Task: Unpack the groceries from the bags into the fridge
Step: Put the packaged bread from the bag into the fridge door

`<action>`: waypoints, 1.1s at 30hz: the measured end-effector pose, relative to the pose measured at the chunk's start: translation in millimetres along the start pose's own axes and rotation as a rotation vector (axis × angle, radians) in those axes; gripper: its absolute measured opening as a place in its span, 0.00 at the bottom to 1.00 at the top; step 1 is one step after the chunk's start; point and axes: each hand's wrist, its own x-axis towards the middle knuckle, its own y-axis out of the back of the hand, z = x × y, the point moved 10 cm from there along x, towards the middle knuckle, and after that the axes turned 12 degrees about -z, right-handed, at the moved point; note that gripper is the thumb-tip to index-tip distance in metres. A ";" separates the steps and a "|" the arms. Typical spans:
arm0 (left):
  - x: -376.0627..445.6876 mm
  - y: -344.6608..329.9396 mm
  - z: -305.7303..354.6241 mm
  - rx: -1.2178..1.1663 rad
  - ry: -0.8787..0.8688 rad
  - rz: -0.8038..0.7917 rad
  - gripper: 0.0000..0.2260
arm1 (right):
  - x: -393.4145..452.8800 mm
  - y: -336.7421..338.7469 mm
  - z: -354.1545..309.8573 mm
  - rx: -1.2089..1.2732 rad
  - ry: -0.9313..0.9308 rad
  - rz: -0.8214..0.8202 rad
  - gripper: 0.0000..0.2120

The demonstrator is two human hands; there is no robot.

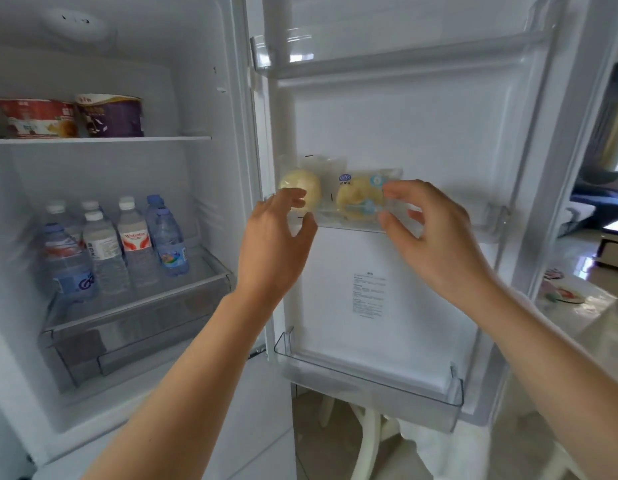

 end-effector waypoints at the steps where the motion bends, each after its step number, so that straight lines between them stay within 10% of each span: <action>1: -10.3 -3.5 2.6 -0.012 -0.007 -0.008 0.12 | -10.0 -2.1 0.3 0.010 -0.011 -0.009 0.14; 33: -354.5 -370.2 115.5 -0.128 0.404 -0.735 0.08 | -428.4 50.8 247.2 0.166 -0.644 -0.344 0.14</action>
